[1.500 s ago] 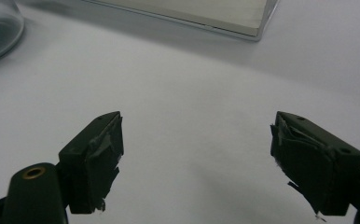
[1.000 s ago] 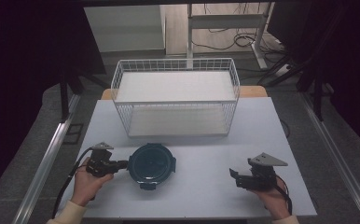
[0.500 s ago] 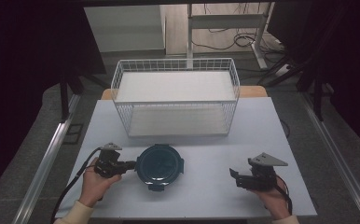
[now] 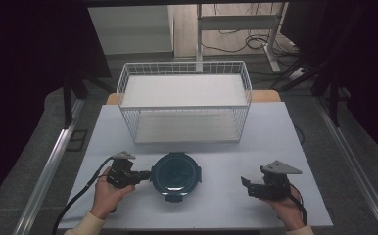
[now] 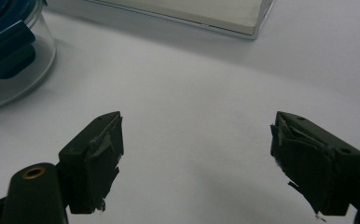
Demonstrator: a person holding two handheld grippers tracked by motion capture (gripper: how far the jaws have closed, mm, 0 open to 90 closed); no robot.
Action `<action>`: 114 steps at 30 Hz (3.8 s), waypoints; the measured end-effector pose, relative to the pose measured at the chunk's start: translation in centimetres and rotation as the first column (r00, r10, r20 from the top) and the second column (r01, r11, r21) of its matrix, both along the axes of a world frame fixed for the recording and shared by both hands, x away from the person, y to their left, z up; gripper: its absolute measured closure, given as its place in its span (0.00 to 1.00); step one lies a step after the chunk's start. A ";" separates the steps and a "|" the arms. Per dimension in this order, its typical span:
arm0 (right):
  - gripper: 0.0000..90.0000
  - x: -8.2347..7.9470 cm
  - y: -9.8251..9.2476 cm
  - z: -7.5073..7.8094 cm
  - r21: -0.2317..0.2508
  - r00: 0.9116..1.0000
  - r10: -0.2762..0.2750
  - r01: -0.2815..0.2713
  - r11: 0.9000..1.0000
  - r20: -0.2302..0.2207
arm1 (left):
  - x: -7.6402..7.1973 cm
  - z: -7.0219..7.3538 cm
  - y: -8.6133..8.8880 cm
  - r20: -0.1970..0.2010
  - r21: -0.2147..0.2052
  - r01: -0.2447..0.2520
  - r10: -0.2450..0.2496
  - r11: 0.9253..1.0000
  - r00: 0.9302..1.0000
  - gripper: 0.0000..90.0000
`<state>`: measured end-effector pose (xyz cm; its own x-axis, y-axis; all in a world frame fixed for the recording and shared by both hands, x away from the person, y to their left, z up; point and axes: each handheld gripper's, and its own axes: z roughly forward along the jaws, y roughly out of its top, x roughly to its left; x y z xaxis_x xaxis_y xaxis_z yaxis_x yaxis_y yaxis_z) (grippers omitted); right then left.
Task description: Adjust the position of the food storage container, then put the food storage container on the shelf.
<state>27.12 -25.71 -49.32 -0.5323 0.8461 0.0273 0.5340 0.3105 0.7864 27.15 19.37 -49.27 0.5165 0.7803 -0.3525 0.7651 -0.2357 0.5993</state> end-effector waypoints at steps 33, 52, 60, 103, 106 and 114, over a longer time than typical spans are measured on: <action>0.19 -0.1 0.3 0.3 0.024 1.000 -0.013 0.013 1.000 0.025 | -0.7 1.1 -0.7 0.159 -0.016 0.026 -0.023 1.000 0.987 0.93; 0.19 -0.2 1.2 0.6 0.044 0.999 0.020 -0.022 0.999 0.038 | -3.0 1.6 2.6 0.093 -0.135 -0.089 0.103 0.987 0.990 0.29; 0.18 -0.6 1.7 1.3 0.095 0.999 0.048 -0.050 0.994 0.024 | -2.9 1.6 2.4 0.066 -0.162 -0.097 0.109 0.982 0.992 0.19; 0.11 2.1 11.2 0.1 0.309 0.940 0.171 -0.075 0.948 -0.296 | 1.2 -2.2 -1.7 -0.142 -0.388 -0.043 -0.014 0.921 0.990 0.18; 0.11 2.4 11.5 -0.3 0.326 0.932 0.165 -0.054 0.944 -0.324 | 1.4 -2.7 -2.3 -0.159 -0.397 -0.035 -0.031 0.917 0.987 0.20; 0.11 2.7 12.4 -1.6 0.379 0.892 0.187 -0.020 0.925 -0.411 | 1.4 -3.3 -2.6 -0.185 -0.408 -0.031 -0.049 0.912 0.982 0.26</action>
